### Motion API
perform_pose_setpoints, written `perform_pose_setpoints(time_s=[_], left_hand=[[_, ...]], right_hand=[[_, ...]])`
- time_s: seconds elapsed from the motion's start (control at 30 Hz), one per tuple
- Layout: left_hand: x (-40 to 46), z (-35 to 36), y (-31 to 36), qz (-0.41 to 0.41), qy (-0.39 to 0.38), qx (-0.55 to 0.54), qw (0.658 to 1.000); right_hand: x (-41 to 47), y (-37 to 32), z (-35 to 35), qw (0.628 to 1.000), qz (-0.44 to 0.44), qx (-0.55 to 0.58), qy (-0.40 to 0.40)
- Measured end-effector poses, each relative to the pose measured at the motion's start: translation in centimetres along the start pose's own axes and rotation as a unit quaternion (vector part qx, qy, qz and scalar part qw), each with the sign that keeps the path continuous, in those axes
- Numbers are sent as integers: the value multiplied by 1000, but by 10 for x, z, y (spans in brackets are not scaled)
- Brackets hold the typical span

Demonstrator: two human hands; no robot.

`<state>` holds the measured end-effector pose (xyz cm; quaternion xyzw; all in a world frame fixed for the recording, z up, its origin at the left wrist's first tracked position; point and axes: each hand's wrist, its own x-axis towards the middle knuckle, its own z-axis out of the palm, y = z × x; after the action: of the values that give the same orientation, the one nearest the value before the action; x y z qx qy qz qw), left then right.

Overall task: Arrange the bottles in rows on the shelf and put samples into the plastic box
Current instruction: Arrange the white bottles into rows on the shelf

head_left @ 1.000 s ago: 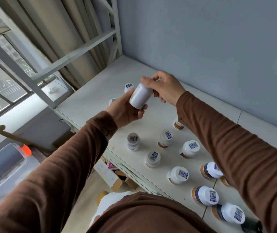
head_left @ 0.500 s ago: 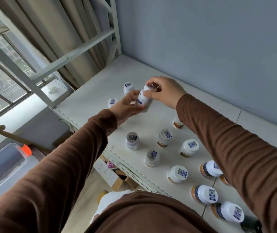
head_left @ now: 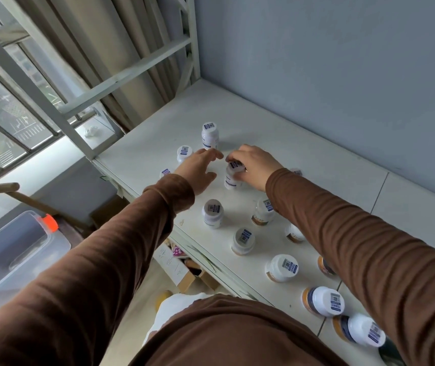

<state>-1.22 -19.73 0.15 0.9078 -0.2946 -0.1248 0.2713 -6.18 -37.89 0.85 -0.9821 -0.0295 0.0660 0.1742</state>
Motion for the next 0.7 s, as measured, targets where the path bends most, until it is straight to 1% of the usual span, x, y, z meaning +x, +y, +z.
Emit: perform_pose_setpoints(time_s=[0.13,0.27,0.37,0.43,0.5,0.7], left_hand=[[-8,-1,3,9,-8,36,999],[-20,-7,6,19,-4,65,998],[-40,-14,13,44,26,86,995],[-59,-18,21,64,57,88,992],[-80,-17,28,81,76,91,990],[-128,6,32,96,91,96,987]], right_hand=[[-4,2,7,1000,14,5,-19],[-17,0,-4,1000,17,24,9],[-39,-6,-18,998,-5,33,48],[-59,-13,-24,997,-24,44,56],[-80,-21,-24,997,-48,46,46],[-121,-26,0,995,-96,32,-9]])
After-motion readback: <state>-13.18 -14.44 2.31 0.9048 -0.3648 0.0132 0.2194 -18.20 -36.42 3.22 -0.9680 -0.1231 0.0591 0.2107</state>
